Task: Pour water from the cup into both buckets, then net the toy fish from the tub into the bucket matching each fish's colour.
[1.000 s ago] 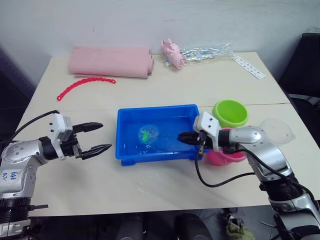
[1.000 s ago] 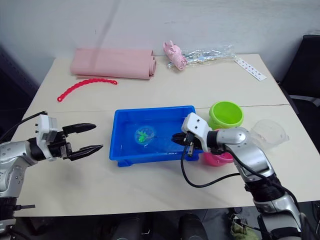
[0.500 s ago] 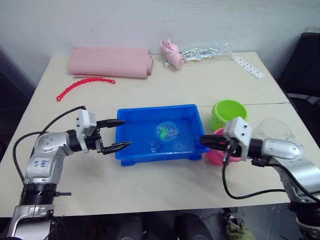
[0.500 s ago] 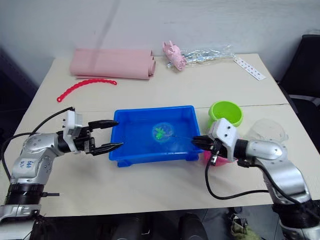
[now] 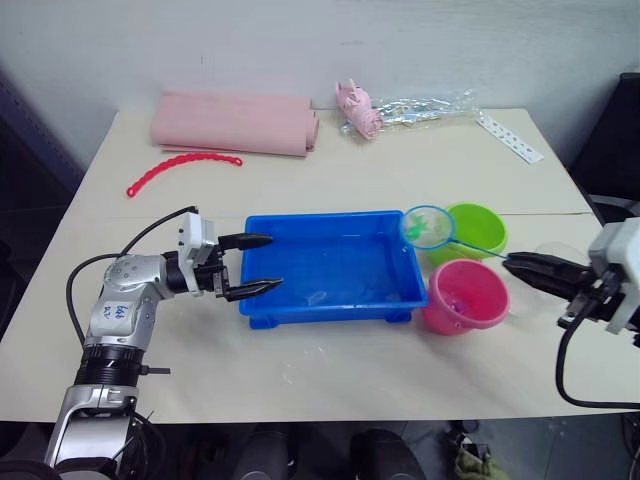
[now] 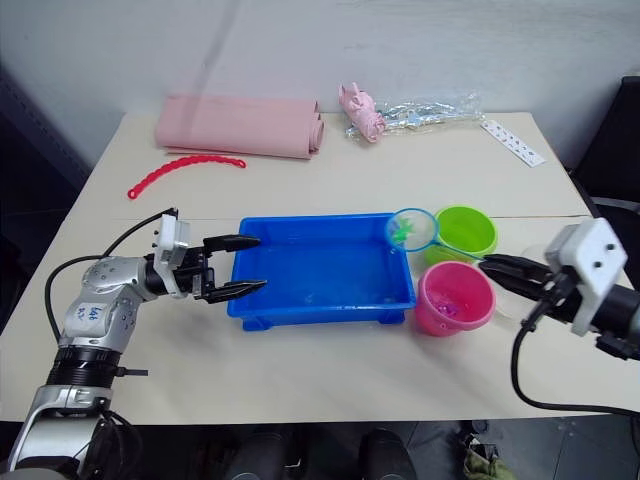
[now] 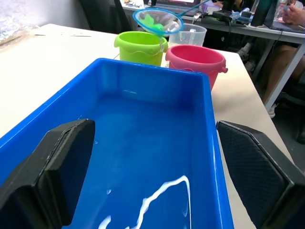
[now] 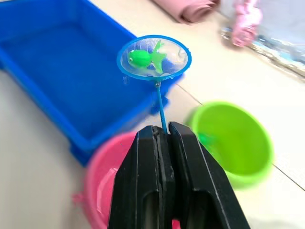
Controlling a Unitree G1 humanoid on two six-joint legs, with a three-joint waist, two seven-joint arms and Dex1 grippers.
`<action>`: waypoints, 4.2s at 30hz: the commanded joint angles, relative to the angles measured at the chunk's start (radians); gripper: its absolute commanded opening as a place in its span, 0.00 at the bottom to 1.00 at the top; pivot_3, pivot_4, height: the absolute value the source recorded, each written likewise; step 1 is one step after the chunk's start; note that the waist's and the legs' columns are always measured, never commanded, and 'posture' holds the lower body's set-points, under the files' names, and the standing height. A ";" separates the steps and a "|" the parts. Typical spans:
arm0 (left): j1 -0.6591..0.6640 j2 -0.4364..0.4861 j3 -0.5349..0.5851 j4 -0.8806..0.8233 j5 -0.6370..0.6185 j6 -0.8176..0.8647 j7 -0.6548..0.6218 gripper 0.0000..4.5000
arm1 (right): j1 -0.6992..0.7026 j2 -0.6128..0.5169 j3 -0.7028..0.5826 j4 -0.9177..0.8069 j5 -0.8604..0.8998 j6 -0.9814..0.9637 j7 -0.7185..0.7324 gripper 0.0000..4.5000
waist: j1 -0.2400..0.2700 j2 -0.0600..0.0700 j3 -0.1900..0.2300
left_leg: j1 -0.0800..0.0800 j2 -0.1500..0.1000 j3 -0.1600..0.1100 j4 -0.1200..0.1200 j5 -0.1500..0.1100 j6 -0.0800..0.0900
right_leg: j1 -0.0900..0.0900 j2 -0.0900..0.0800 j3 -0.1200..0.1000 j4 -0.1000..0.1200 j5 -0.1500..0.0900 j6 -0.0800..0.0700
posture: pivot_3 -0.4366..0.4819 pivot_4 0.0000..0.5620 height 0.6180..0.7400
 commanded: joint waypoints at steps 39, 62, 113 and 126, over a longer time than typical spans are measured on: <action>0.038 -0.051 0.008 -0.053 -0.006 -0.030 0.016 0.99 | 0.015 -0.273 0.173 0.412 -1.083 -1.123 -0.594 0.00 | -0.010 0.000 0.000 | 0.000 0.000 0.001 0.000 0.001 -0.001 | -0.001 0.000 0.000 0.001 0.000 0.000 | 0.48 0.27 1.00; 0.107 0.115 0.215 -0.149 -0.224 0.123 -0.064 0.99 | -0.217 -0.136 0.241 0.200 0.086 -0.401 -0.078 0.00 | -0.013 0.001 0.000 | 0.001 0.002 -0.001 0.001 0.001 0.000 | 0.000 0.001 0.000 0.006 0.000 0.000 | 0.48 0.27 1.00; 0.744 0.302 0.485 -0.399 -0.111 0.093 -0.007 1.00 | 0.038 0.037 0.664 0.002 -0.040 -0.539 0.185 0.97 | -0.012 -0.001 0.000 | 0.001 0.001 -0.002 -0.001 -0.003 -0.001 | -0.001 -0.001 0.001 0.000 0.000 0.000 | 0.48 0.27 1.00; 0.669 0.282 0.451 -0.264 0.027 -0.049 0.122 1.00 | 0.182 -0.013 0.121 0.107 0.038 -0.507 0.167 0.97 | -0.013 -0.003 -0.001 | 0.002 0.001 0.000 -0.002 -0.004 0.001 | 0.001 -0.001 0.001 -0.002 0.000 0.000 | 0.48 0.27 1.00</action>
